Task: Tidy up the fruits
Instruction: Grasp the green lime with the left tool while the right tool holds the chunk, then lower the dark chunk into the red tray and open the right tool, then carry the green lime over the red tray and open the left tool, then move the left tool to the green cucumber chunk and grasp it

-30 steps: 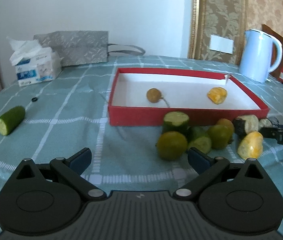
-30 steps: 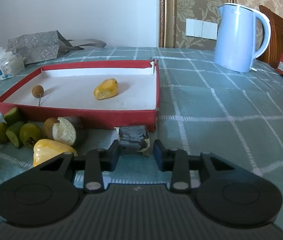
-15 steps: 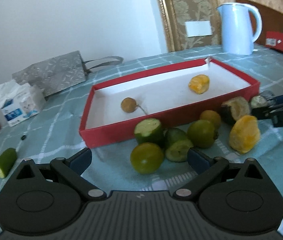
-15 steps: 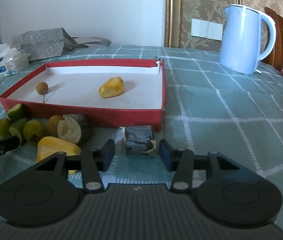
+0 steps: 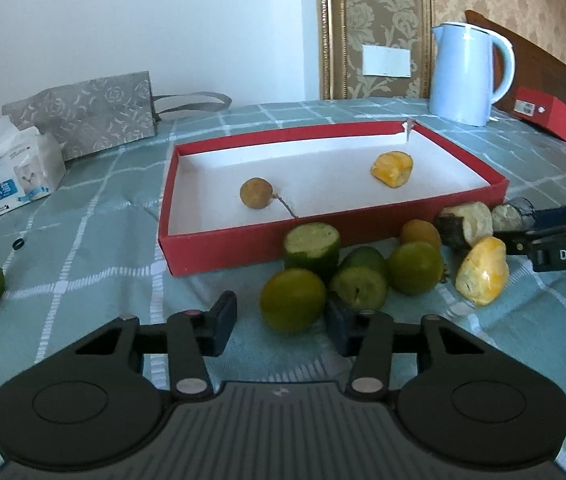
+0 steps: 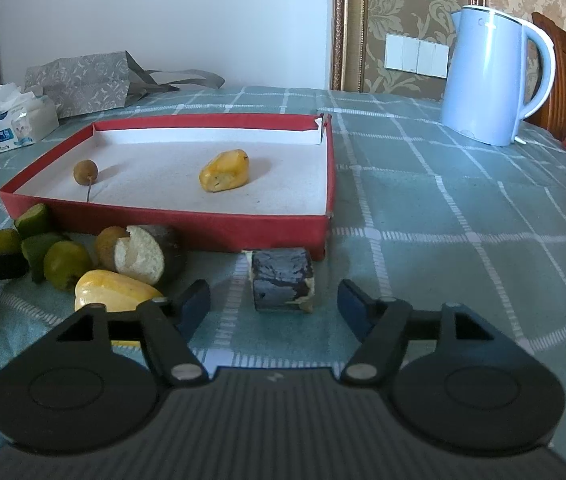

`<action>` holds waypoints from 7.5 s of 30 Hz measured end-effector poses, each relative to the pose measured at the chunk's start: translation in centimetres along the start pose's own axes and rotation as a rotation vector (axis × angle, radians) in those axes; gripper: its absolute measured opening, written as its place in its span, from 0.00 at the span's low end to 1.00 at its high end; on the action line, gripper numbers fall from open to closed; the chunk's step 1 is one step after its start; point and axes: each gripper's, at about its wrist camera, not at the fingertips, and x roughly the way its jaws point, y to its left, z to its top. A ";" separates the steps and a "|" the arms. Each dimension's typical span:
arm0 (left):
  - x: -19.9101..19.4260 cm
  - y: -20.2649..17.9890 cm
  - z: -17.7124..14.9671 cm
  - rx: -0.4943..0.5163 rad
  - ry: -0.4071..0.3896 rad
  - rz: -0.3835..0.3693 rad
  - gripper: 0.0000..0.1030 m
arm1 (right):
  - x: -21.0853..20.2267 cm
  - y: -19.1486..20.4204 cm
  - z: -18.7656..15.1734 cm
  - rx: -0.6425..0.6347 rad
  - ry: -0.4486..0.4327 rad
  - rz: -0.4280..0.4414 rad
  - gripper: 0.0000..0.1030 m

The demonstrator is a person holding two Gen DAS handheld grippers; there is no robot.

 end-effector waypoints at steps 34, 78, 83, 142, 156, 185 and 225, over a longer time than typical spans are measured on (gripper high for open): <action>-0.9 1.5 -0.6 -0.181 -0.016 0.080 0.32 | -0.1 -0.6 0.0 0.045 -0.010 -0.010 0.74; -0.1 1.0 -0.3 -0.189 0.002 0.120 0.33 | 4.6 2.1 8.4 -0.116 -0.038 0.027 0.28; -0.1 1.1 -0.3 -0.189 0.002 0.121 0.33 | 6.9 2.5 7.9 -0.128 0.037 0.036 0.28; -1.0 1.0 2.4 -0.182 -0.059 0.120 0.33 | 0.0 -2.2 0.2 -0.073 0.002 0.011 1.00; 6.7 -1.9 8.6 -0.118 -0.035 0.070 0.33 | 0.8 -3.1 0.3 -0.019 0.047 0.025 1.00; 5.7 -2.0 8.5 -0.098 -0.161 0.225 0.81 | 0.8 -3.1 0.3 -0.020 0.047 0.026 1.00; 2.8 0.6 2.3 -0.234 -0.003 0.148 0.90 | 0.7 -3.2 0.3 -0.020 0.046 0.028 1.00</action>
